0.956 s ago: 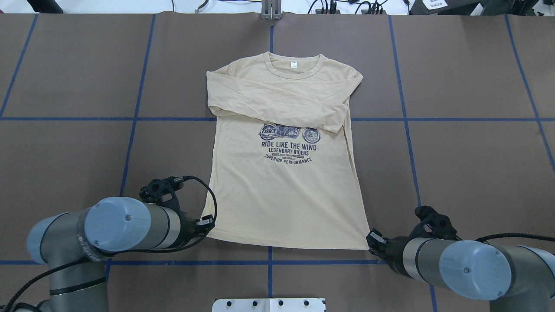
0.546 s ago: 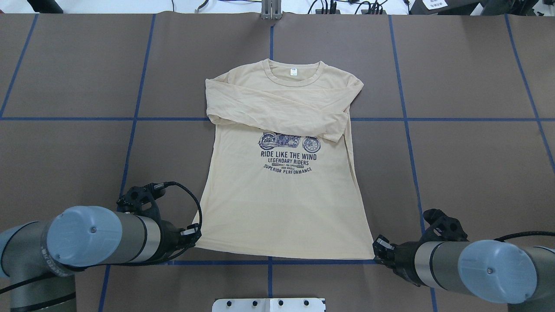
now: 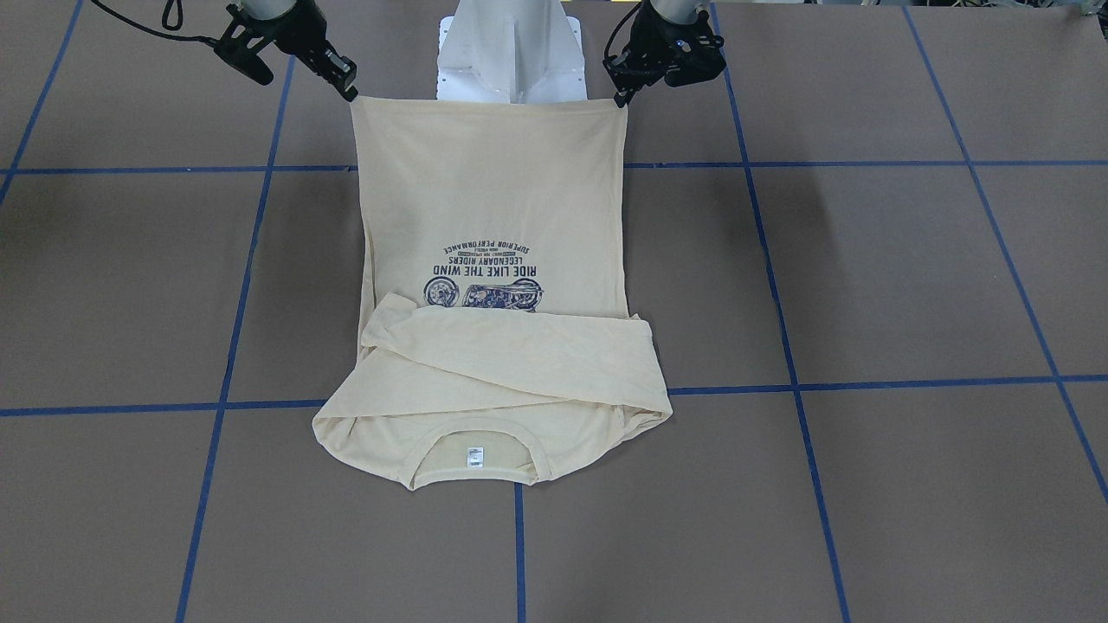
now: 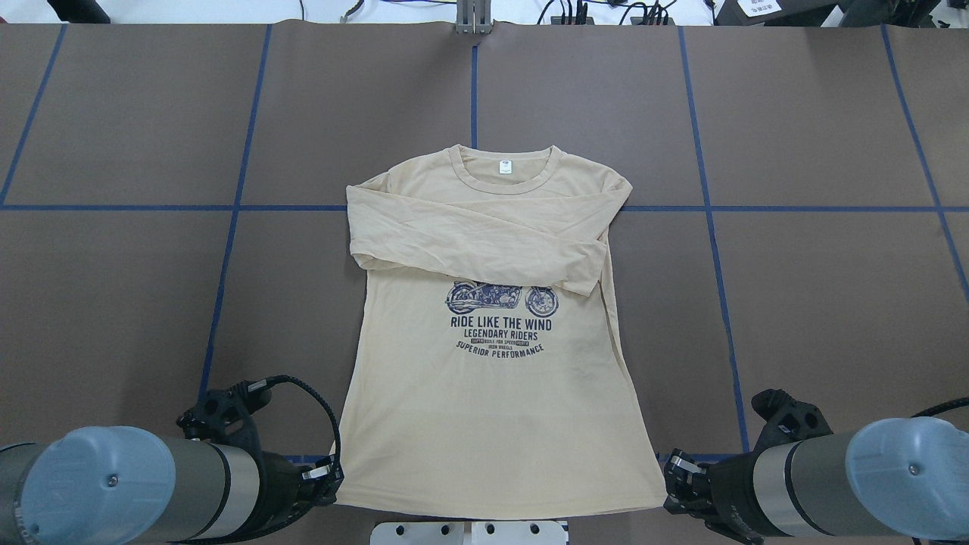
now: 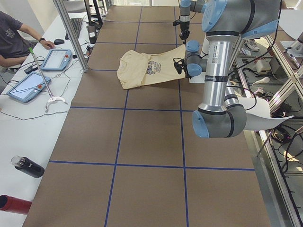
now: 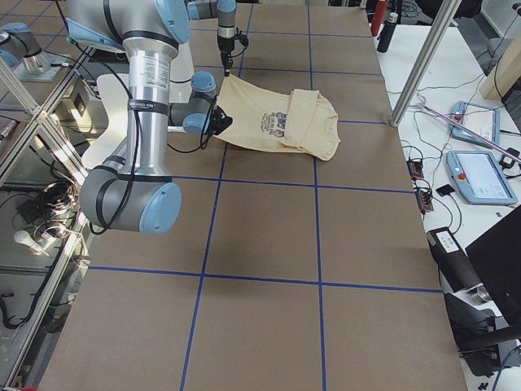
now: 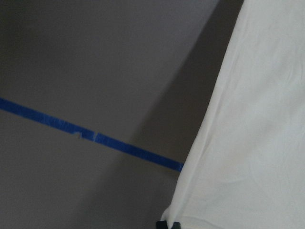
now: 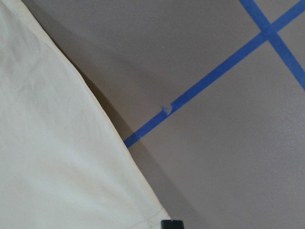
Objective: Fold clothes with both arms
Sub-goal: 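Lift the hem with both grippers and fold it toward the collar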
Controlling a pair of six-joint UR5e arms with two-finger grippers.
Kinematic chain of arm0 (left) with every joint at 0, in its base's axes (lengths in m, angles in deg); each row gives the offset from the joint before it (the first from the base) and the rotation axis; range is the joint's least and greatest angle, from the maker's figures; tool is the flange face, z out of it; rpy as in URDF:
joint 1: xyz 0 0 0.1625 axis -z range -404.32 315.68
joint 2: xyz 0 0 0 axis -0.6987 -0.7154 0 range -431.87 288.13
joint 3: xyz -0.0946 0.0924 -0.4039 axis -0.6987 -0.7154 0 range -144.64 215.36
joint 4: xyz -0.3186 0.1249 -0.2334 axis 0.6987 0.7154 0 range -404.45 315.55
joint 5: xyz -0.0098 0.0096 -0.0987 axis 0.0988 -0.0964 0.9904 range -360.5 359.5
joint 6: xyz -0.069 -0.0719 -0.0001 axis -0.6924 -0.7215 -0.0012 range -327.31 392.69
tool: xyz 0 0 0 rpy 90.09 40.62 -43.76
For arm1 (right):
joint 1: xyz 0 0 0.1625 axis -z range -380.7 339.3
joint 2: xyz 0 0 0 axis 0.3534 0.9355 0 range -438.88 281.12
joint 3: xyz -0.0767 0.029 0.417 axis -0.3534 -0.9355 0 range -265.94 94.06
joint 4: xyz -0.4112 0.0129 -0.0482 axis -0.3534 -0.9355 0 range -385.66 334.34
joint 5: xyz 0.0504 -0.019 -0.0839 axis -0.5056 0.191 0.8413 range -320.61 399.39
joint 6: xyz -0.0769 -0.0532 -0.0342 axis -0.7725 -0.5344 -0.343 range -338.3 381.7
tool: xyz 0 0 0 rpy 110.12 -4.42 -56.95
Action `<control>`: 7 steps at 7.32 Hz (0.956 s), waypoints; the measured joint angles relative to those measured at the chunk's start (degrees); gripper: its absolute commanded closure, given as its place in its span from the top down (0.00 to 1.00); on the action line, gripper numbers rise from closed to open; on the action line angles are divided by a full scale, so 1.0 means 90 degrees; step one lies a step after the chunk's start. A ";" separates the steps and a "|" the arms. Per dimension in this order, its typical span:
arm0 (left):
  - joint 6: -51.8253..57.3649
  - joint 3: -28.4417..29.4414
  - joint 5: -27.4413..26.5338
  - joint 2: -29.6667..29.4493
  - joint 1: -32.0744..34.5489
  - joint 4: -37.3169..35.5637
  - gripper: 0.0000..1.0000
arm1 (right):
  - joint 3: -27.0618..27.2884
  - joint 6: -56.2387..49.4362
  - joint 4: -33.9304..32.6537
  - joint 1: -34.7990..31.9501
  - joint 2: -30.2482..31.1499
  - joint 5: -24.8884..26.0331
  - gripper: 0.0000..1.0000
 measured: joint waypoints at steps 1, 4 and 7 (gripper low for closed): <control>-0.0101 -0.0030 0.0004 -0.0031 -0.0028 0.0023 0.00 | 0.0051 0.0000 -0.0002 -0.0013 0.0030 -0.0059 0.00; -0.0082 -0.0040 0.0013 -0.0526 0.0292 0.0055 0.00 | 0.0001 -0.0025 -0.0009 -0.0454 0.0051 -0.0104 0.00; 0.0923 0.0885 0.0328 -0.1319 0.1753 0.0092 0.00 | -0.0515 -0.0379 -0.0653 -0.2193 -0.0964 -0.0868 0.00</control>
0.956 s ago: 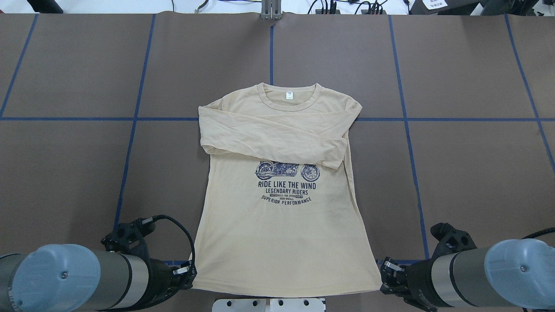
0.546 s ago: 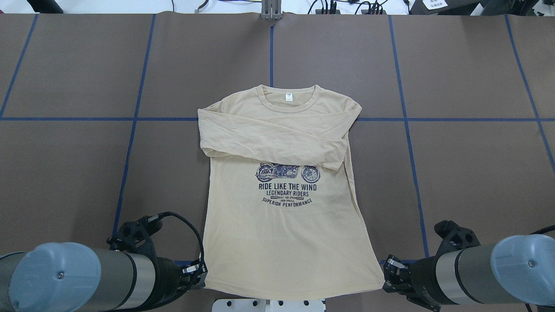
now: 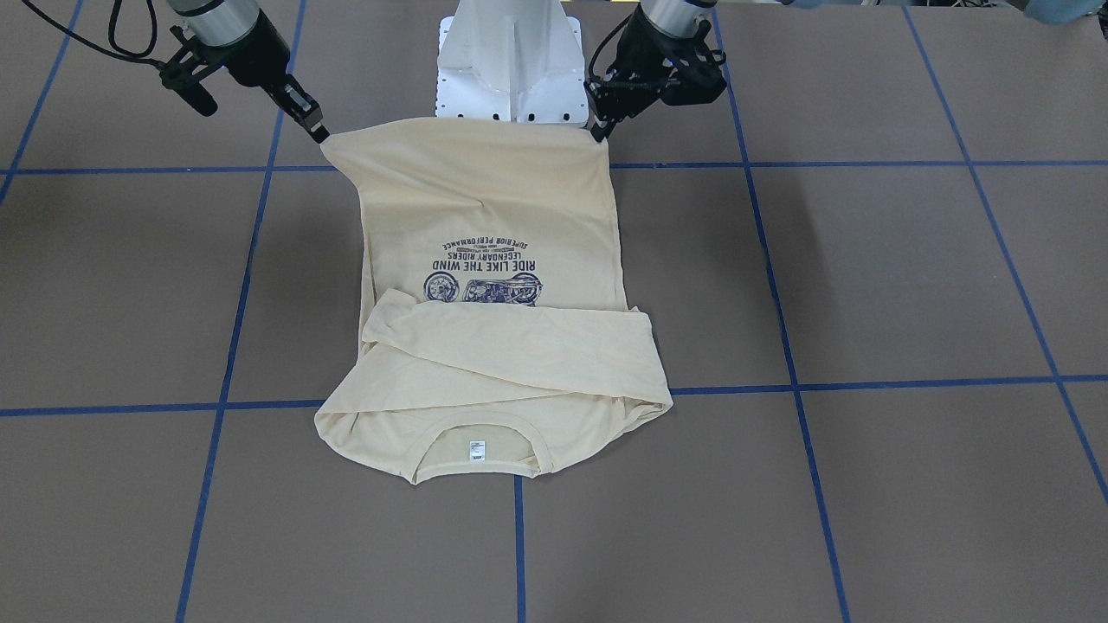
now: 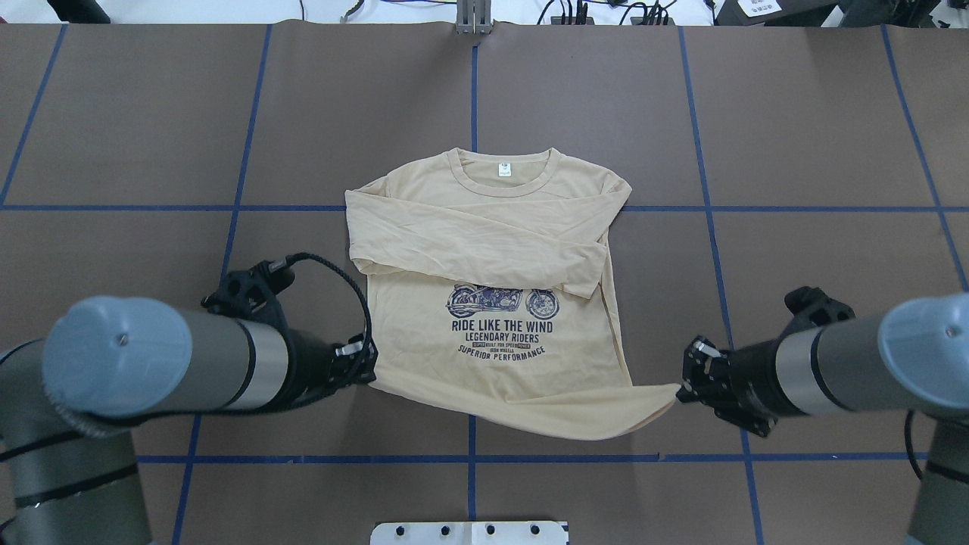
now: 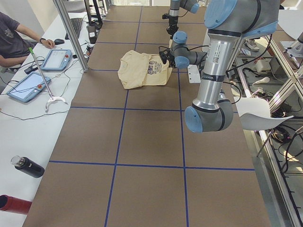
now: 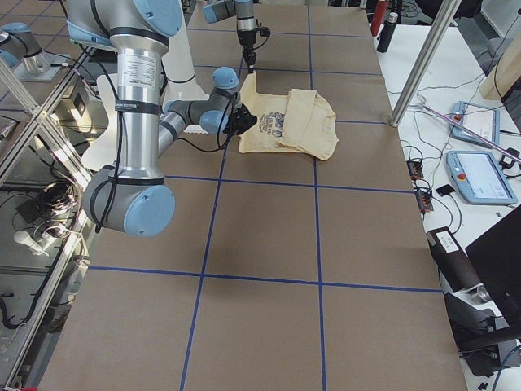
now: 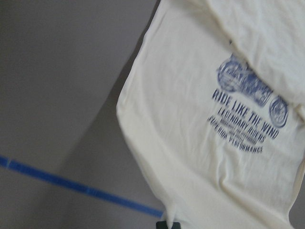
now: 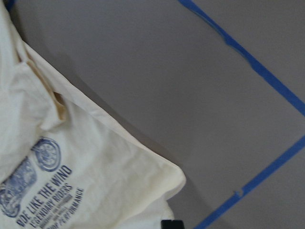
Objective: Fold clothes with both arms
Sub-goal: 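Lift the hem with both grippers and fold it toward the collar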
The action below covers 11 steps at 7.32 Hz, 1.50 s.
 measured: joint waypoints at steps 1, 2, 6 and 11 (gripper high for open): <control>0.0352 0.0616 0.0113 -0.0377 0.0533 0.0047 0.00 | -0.0524 -0.0358 -0.0830 -0.0669 -0.1028 -0.0423 0.00; 0.0564 0.1192 0.0157 -0.0608 0.0958 0.0294 0.00 | -0.1098 -0.0925 -0.1592 -0.1145 -0.1905 -0.0612 0.00; 0.0781 0.3251 0.0164 -0.1249 0.1768 0.1683 0.00 | -0.3323 -0.2621 -0.2117 -0.1720 -0.3272 -0.0257 0.00; 0.0786 0.5256 -0.0146 -0.2071 0.1942 0.2690 0.00 | -0.5810 -0.3121 -0.1227 -0.1857 -0.4415 0.0025 0.00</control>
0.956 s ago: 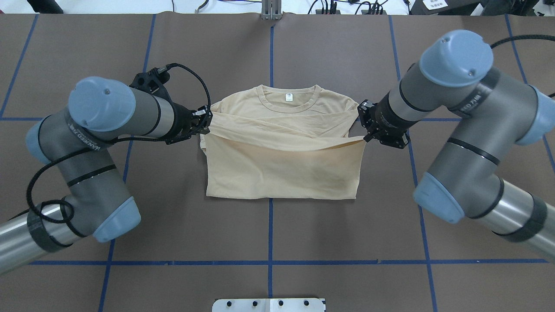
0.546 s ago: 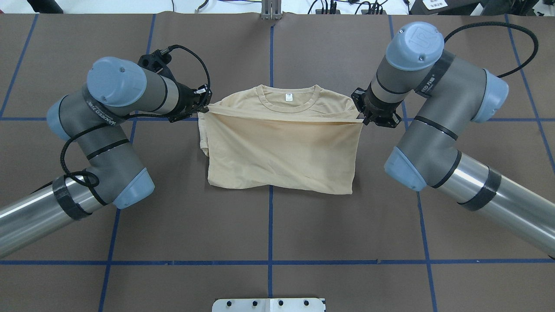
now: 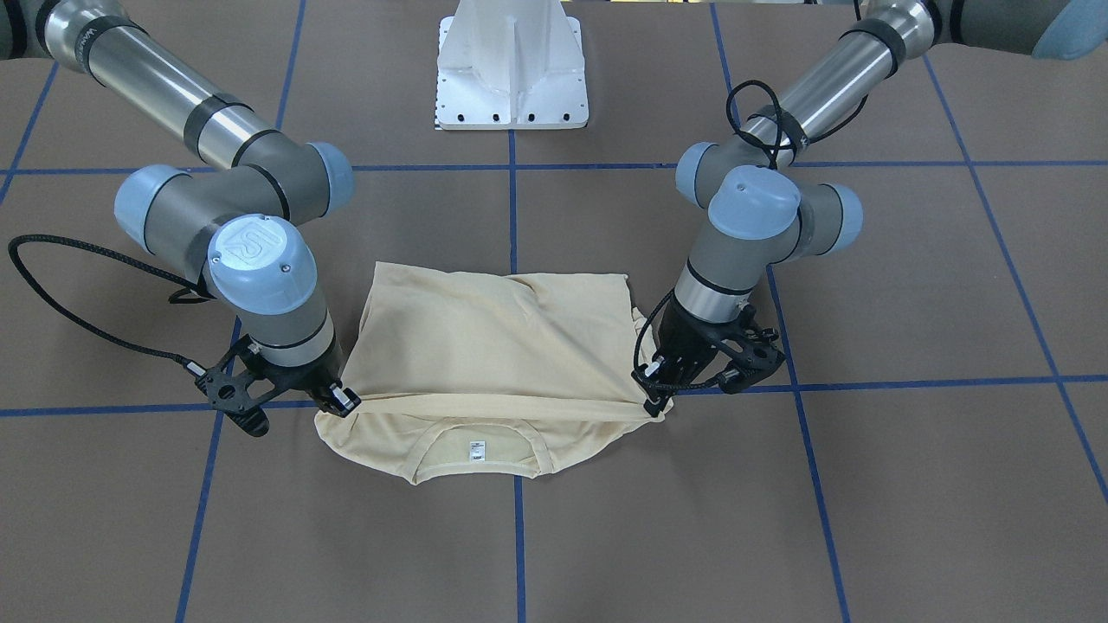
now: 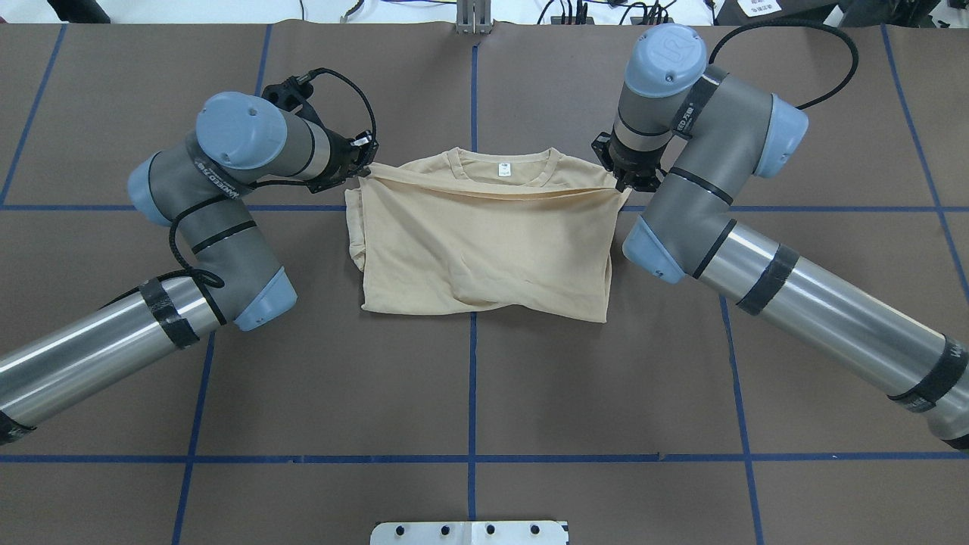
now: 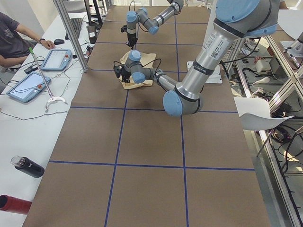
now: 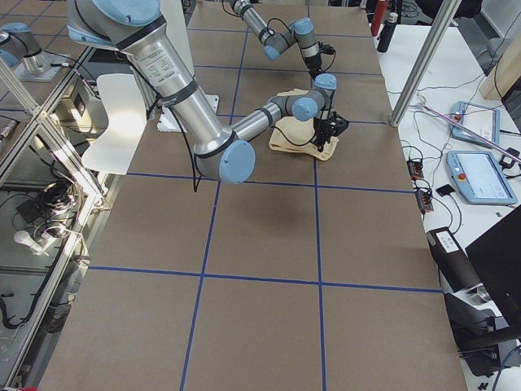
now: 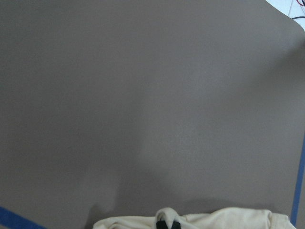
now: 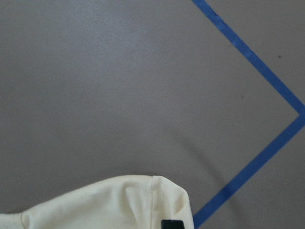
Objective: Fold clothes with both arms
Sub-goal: 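Open both grippers and draw them back from the folded shirt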
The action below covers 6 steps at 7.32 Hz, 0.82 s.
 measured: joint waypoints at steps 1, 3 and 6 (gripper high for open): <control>0.0006 0.0222 -0.0041 -0.0084 0.0000 0.0048 0.00 | -0.0245 -0.0006 0.0186 -0.0002 -0.0097 0.0063 0.00; 0.0015 0.0398 -0.0060 -0.0105 -0.0002 0.0073 0.00 | -0.0447 -0.0031 0.0299 -0.0031 -0.0222 0.0155 0.00; 0.0048 0.0442 -0.0063 -0.0092 -0.0019 0.0089 0.00 | -0.0616 -0.0138 0.0324 -0.0094 -0.0362 0.0261 0.00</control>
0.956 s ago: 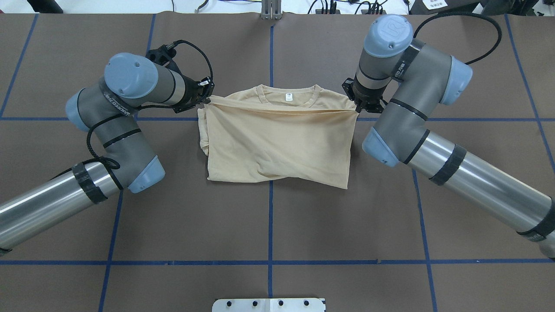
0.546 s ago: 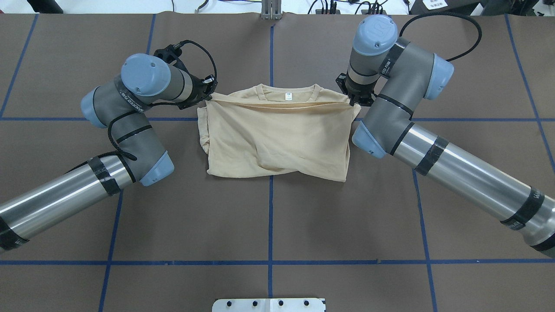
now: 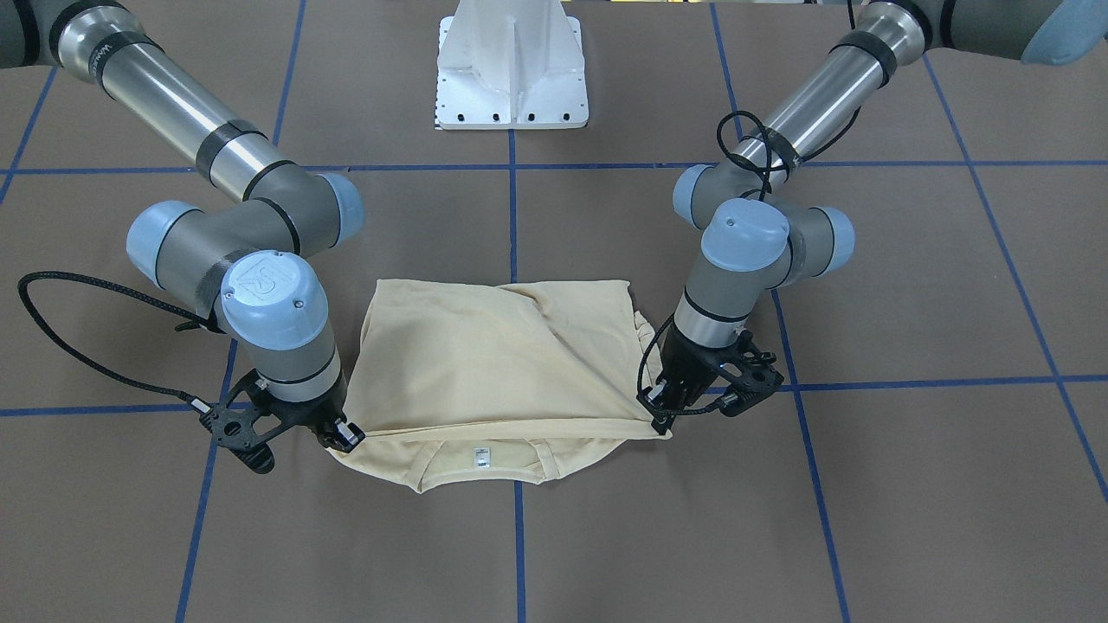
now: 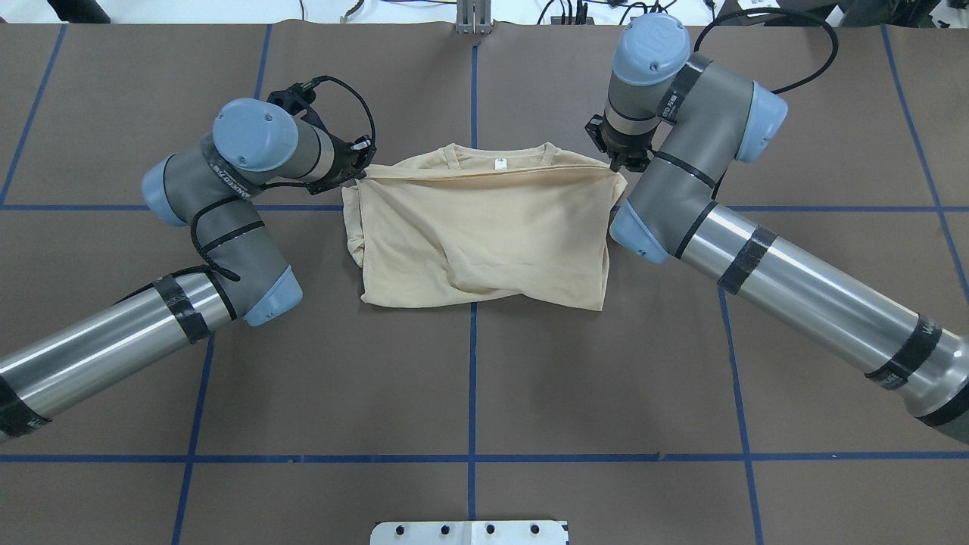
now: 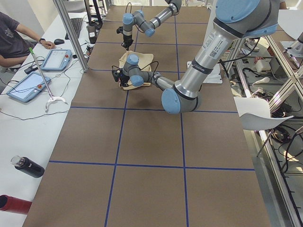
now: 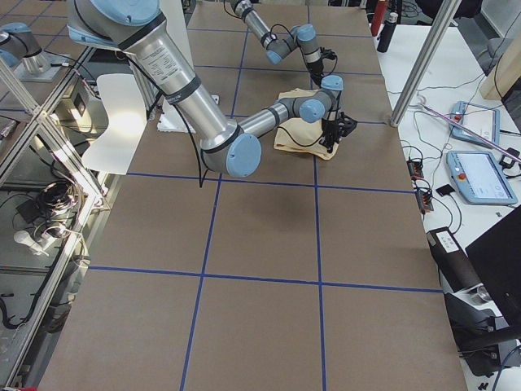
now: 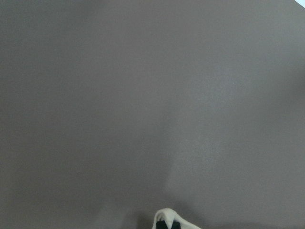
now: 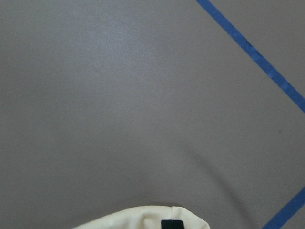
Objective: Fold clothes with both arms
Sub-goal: 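Open both grippers and draw them back from the folded shirt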
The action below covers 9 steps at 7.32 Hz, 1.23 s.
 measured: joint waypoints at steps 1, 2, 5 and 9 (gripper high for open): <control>0.0005 0.0003 0.0000 0.0001 -0.0003 0.0014 0.00 | -0.0089 -0.0006 0.0005 -0.0001 -0.0071 0.0013 0.00; 0.0009 0.0003 0.0000 0.0007 -0.0005 0.0045 0.00 | -0.0222 0.0000 0.0013 0.0001 -0.0165 0.0033 0.00; 0.0032 0.0004 0.0000 0.0026 0.0003 0.0115 0.40 | -0.0507 0.0043 0.0028 0.0004 -0.0364 0.0200 0.41; 0.0171 -0.0078 0.0147 0.0056 0.0259 0.0419 0.43 | -0.0381 0.0056 0.0026 0.0005 -0.0338 0.0201 0.57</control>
